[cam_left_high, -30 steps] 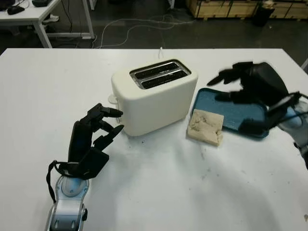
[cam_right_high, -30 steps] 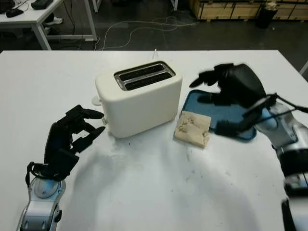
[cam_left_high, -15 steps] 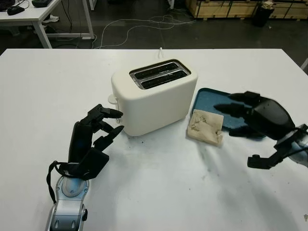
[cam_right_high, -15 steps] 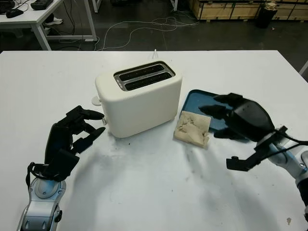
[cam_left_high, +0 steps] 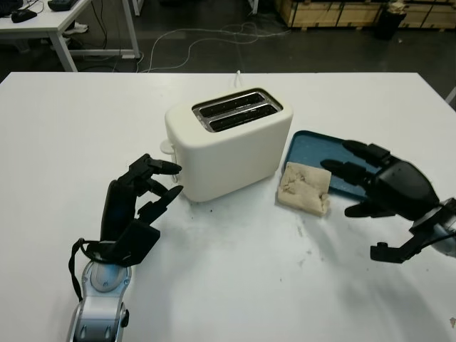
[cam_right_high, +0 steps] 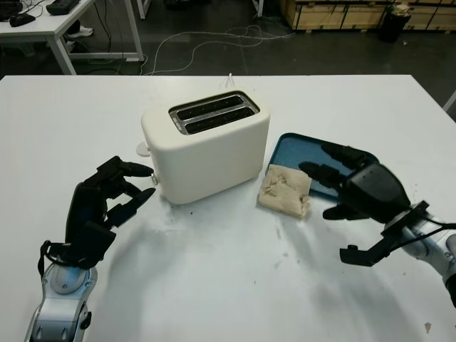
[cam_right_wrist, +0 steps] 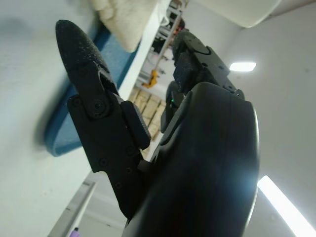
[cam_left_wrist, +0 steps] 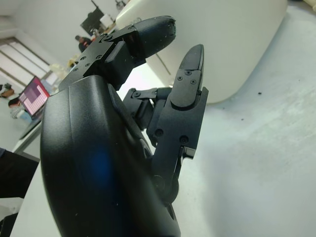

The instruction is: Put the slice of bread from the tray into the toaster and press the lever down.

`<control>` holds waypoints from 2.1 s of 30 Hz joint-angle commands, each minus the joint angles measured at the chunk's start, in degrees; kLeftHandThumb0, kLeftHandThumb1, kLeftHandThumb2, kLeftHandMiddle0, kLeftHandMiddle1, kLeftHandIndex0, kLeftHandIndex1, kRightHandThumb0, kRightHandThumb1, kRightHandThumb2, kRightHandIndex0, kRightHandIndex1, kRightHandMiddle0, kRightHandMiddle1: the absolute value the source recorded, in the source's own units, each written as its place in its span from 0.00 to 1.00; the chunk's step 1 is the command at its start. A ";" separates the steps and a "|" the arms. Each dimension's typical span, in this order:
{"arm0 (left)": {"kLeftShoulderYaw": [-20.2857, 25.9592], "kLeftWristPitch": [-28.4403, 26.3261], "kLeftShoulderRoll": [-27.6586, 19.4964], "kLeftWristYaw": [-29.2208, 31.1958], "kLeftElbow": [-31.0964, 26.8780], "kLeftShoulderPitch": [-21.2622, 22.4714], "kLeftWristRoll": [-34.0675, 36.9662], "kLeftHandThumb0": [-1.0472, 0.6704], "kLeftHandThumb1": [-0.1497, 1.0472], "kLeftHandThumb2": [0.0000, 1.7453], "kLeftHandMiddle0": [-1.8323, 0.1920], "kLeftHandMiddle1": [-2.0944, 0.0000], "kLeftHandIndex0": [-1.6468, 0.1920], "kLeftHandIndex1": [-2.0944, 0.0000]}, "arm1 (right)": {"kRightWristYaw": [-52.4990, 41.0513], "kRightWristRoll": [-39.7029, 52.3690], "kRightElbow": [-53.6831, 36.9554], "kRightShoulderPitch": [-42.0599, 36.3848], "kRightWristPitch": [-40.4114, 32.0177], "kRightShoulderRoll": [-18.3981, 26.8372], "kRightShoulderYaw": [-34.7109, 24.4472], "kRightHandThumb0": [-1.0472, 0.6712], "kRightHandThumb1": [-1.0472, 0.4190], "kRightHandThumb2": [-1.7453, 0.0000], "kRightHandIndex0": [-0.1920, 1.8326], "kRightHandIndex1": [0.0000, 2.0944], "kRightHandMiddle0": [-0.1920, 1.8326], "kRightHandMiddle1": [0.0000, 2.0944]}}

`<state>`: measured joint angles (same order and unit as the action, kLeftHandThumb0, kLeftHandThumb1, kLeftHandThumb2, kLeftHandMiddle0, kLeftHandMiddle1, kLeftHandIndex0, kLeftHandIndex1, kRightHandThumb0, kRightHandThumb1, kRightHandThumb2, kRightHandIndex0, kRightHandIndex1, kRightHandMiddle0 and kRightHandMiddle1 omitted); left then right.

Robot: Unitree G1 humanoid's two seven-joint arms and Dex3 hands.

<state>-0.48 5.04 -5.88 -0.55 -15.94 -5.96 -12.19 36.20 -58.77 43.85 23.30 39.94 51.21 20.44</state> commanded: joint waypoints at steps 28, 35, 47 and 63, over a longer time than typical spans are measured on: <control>0.10 0.11 -0.35 -0.01 -0.46 -0.24 0.50 0.48 0.89 0.08 0.60 0.28 0.60 0.50 | 13.06 -3.73 17.73 17.70 -3.10 -3.97 15.59 0.31 0.18 1.00 0.26 0.05 0.35 0.01; 0.06 0.49 -0.07 0.05 -0.23 -0.33 1.14 0.48 0.89 0.09 0.60 0.27 0.60 0.50 | 11.93 -3.51 18.47 18.53 -2.49 -5.16 16.39 0.31 0.18 1.00 0.25 0.05 0.36 0.01; 0.20 -0.04 -0.23 -0.06 -0.78 -0.56 0.51 0.49 0.89 0.09 0.60 0.28 0.60 0.51 | 8.34 -2.24 20.01 18.25 -1.93 -5.86 16.89 0.28 0.19 1.00 0.24 0.05 0.34 0.00; 0.23 0.08 -0.41 0.45 -0.68 -0.05 1.09 0.47 0.89 0.08 0.60 0.28 0.60 0.50 | 9.63 -2.98 23.33 18.25 -4.30 -6.98 18.21 0.29 0.19 1.00 0.25 0.05 0.34 0.00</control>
<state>-0.48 5.04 -5.87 -0.38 -16.12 -6.16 -11.69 45.74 -61.90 66.63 41.59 36.72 44.80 38.04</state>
